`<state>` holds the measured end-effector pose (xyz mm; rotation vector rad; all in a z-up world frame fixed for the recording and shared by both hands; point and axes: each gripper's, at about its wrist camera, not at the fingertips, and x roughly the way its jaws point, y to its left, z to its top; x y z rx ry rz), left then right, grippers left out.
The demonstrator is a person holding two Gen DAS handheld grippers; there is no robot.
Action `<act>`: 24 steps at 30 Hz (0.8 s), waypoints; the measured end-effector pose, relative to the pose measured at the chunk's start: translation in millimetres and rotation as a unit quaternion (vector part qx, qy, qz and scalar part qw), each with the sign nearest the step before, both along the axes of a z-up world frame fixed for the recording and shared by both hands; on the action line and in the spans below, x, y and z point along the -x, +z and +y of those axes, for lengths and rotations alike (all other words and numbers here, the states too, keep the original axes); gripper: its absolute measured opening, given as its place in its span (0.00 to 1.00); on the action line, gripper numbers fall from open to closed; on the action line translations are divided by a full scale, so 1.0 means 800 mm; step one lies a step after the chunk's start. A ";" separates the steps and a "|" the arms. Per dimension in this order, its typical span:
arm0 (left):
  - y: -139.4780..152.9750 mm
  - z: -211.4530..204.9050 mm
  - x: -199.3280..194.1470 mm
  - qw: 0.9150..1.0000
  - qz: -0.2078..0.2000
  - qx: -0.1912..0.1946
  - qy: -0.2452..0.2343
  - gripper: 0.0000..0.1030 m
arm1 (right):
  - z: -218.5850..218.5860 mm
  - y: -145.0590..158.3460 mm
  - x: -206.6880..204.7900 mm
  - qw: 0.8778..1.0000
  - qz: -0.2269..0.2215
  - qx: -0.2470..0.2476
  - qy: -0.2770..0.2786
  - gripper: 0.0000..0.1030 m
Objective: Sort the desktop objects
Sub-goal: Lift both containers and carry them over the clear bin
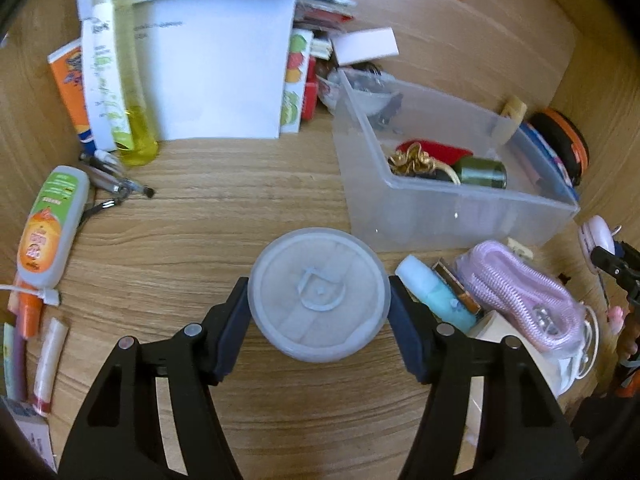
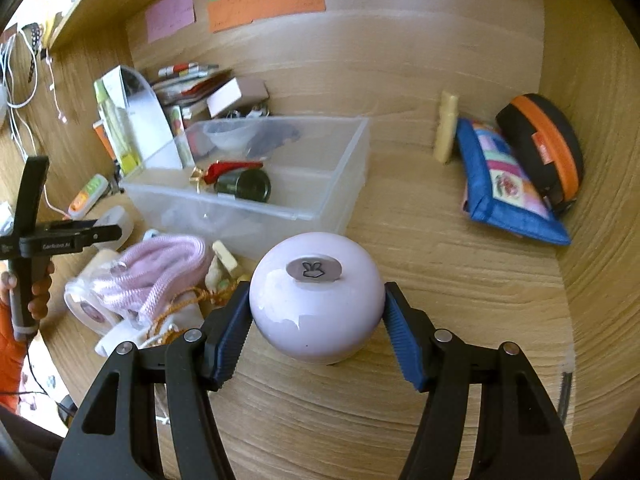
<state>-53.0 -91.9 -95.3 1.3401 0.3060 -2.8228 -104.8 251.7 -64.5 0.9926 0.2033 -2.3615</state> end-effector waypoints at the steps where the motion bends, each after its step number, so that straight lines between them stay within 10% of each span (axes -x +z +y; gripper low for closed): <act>1: 0.004 -0.002 -0.002 1.000 0.005 -0.002 0.002 0.63 | 0.002 0.004 0.001 1.000 0.003 0.004 -0.002 0.59; 24: 0.114 0.024 0.017 0.993 0.115 0.005 -0.006 0.63 | -0.057 0.084 0.043 0.996 0.068 0.055 0.032 0.59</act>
